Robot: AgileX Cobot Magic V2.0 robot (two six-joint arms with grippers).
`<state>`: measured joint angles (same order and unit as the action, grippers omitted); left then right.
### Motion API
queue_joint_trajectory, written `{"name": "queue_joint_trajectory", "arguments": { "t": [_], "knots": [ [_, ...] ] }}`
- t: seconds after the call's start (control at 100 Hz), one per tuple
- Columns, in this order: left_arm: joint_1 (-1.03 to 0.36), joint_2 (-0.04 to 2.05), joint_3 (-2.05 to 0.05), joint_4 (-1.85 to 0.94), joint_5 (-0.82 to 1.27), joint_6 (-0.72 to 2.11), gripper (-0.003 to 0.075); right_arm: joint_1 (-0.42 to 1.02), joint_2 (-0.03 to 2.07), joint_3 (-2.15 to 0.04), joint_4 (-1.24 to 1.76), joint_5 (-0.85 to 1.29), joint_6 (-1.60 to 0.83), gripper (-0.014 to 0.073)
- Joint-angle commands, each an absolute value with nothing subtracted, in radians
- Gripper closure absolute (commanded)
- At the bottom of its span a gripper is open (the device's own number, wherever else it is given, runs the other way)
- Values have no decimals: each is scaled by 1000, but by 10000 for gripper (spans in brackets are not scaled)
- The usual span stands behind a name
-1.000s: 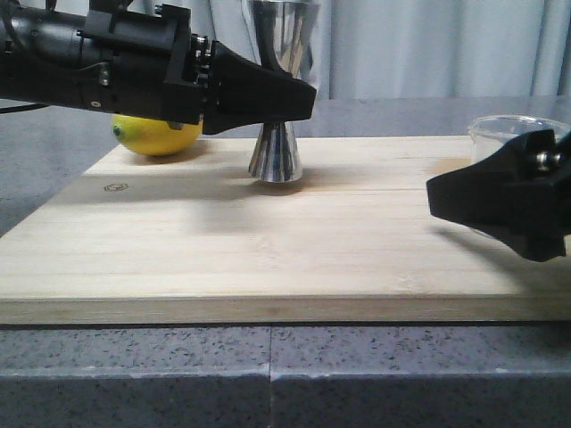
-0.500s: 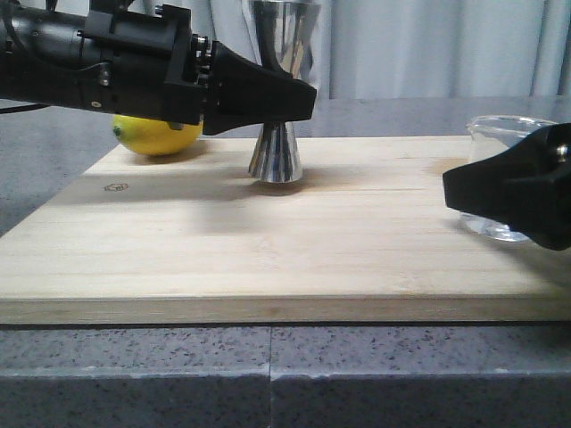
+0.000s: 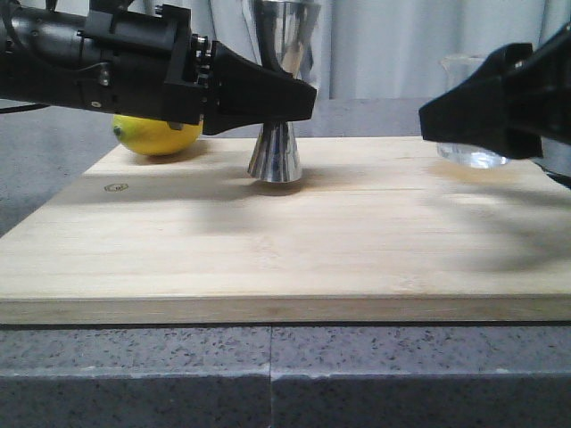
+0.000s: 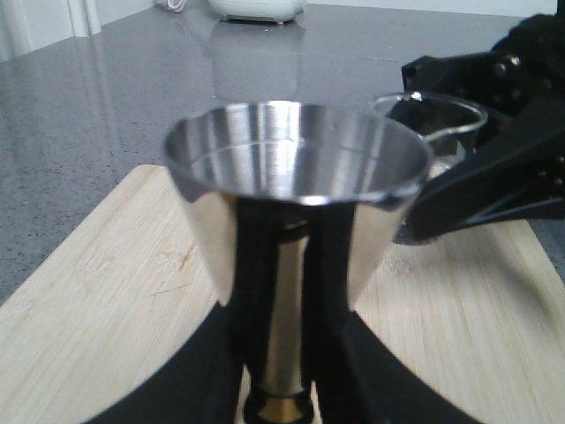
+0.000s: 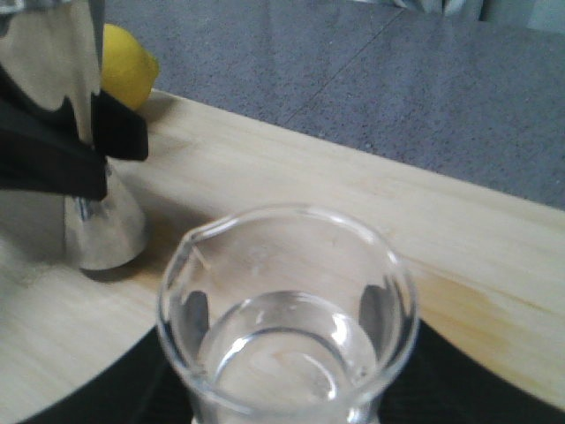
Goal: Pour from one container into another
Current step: 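Grasp the glass beaker with the right gripper and lift it above the jigger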
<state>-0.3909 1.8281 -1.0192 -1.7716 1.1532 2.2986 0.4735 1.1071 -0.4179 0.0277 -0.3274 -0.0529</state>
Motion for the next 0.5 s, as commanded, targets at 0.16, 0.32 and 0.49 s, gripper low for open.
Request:
{"name": "queue_joint_trajectory", "arguments": {
  "t": [0.16, 0.32, 0.49],
  "knots": [
    [-397, 1786, -1048, -1851, 1258, 2298, 607, 463, 1095, -646, -73, -160, -67, 347],
    [-397, 1786, -1048, -1851, 1258, 2298, 607, 463, 1098, -771, -107, -26, -67, 347],
    [-397, 1786, -1048, -1851, 1258, 2298, 607, 468, 1137, -889, -159, 99, -71, 347]
  ]
}}
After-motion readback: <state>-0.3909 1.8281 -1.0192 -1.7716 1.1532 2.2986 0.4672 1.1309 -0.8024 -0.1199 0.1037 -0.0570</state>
